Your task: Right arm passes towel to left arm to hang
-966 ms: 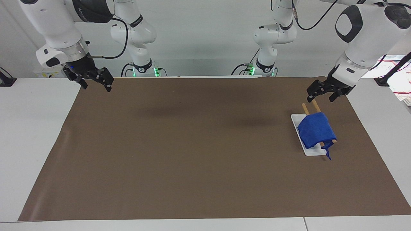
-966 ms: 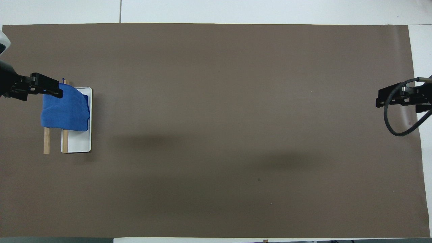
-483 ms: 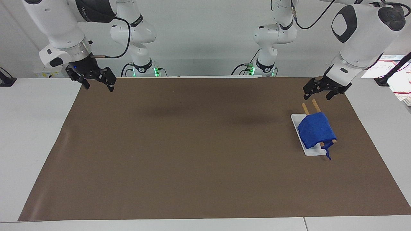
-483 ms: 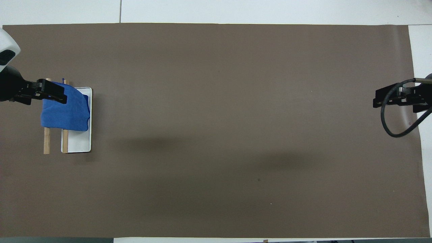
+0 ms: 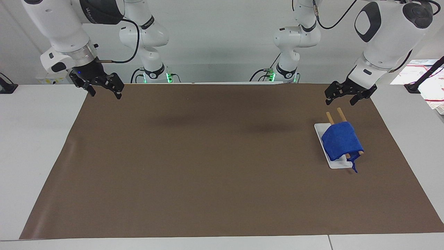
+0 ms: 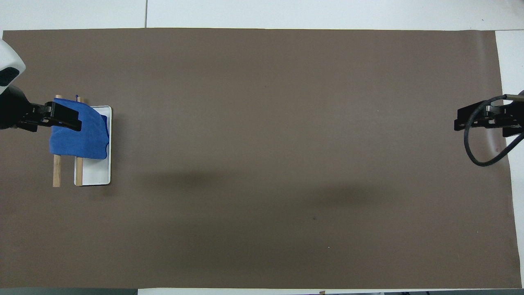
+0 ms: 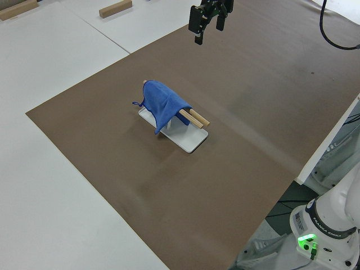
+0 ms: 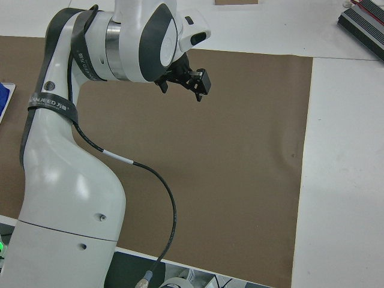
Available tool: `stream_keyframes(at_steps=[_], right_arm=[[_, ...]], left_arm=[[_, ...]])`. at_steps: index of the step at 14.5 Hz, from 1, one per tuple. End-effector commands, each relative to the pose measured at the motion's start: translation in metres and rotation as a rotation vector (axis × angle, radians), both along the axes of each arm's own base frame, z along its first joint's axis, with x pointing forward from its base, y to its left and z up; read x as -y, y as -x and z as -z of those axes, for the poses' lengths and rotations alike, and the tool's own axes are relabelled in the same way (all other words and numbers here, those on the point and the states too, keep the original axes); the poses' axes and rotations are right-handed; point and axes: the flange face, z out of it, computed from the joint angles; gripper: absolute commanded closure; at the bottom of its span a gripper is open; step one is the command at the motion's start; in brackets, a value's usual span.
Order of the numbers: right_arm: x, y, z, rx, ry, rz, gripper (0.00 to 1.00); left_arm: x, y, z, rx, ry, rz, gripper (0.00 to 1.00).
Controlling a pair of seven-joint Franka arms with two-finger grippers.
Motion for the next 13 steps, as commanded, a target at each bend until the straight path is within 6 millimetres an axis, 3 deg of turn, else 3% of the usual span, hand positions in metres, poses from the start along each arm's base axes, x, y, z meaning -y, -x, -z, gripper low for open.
stream_keyframes(at_steps=[1,13], right_arm=[[0.0047,0.0034,-0.0039,0.011,-0.007,-0.004,0.00],[-0.0033,0.0033,-0.0049,0.016,-0.007,-0.064,0.00]], left_arm=[[-0.0031,0.0099,-0.0022,0.007,-0.017,0.005,0.00],[-0.0084,0.0062,-0.0067,0.041,-0.043,0.011,0.00]])
